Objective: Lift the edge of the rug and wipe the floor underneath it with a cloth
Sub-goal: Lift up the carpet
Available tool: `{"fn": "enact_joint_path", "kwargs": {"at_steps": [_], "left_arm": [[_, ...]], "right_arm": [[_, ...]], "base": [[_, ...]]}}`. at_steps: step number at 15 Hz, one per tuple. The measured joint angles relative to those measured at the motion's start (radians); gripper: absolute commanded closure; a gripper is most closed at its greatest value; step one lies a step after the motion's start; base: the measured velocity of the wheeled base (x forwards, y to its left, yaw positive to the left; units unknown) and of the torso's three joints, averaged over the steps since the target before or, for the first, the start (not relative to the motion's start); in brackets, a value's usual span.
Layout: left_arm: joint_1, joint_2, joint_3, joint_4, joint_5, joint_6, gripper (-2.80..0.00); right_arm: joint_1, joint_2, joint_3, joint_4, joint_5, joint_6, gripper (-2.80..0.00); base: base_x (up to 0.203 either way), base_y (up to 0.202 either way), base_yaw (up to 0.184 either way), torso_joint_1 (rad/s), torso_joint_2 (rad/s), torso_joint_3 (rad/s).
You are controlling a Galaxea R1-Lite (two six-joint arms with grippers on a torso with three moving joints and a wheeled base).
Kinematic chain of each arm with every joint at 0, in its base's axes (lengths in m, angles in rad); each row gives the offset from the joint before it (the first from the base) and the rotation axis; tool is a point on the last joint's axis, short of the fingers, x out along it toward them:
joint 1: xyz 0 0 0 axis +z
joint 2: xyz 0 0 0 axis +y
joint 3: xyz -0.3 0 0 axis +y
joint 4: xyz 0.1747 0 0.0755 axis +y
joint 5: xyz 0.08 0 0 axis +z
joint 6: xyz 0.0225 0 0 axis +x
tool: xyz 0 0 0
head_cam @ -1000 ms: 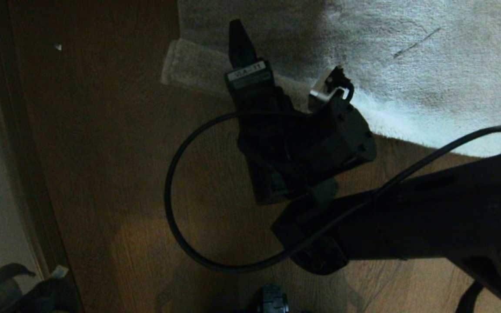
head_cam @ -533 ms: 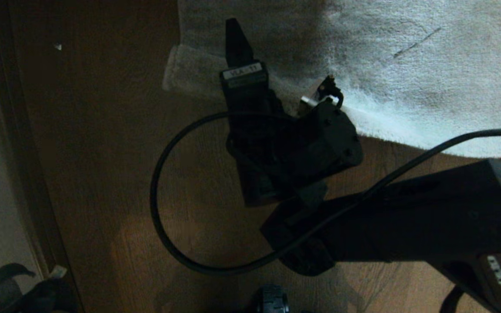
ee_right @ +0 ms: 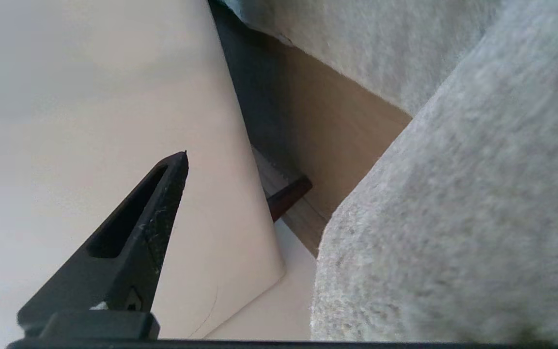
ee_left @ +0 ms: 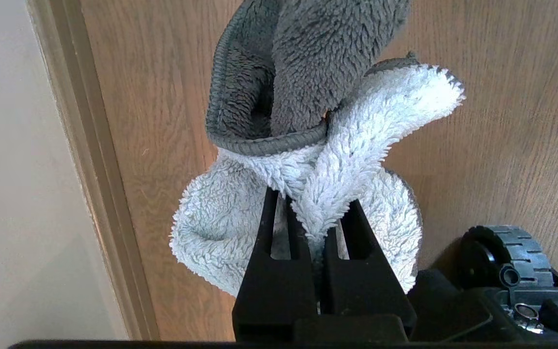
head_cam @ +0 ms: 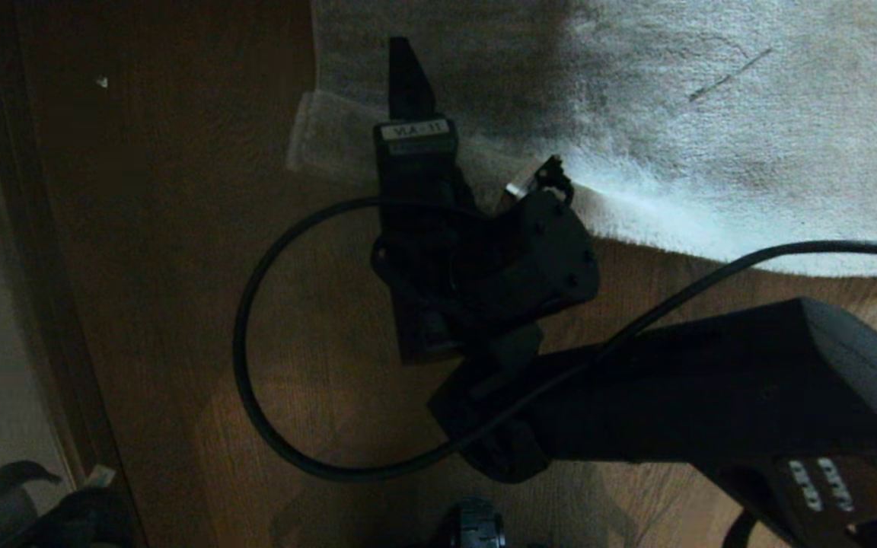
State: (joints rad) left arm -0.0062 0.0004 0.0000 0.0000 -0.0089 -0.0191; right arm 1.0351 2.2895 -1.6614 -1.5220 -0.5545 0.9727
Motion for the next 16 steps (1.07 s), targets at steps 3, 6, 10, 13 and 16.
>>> {"fn": "enact_joint_path", "kwargs": {"at_steps": [3,6,10,13,16], "left_arm": [[0.0,0.0,0.0,0.0,-0.001,0.0,0.0],[0.0,0.0,0.0,0.0,0.0,0.0,0.0],[0.0,0.0,0.0,0.0,-0.001,0.0,0.0],[0.0,0.0,0.0,0.0,-0.001,0.0,0.0],[0.0,0.0,0.0,0.0,-0.001,-0.001,0.0]], "right_arm": [[0.003,0.022,-0.022,0.0,-0.001,0.003,0.0],[0.003,0.035,-0.02,0.0,-0.001,0.011,0.0],[0.003,0.047,-0.015,0.0,-0.002,0.023,0.0],[0.002,0.05,0.001,0.0,-0.003,0.024,0.0],[0.001,0.05,0.017,0.0,-0.007,0.023,0.0]], "base": [[0.0,0.0,0.0,0.0,0.0,0.0],[0.0,0.0,0.0,0.0,0.0,0.0],[0.0,0.0,0.0,0.0,0.0,0.0],[0.0,0.0,0.0,0.0,0.0,0.0],[0.0,0.0,0.0,0.0,0.0,0.0]]}}
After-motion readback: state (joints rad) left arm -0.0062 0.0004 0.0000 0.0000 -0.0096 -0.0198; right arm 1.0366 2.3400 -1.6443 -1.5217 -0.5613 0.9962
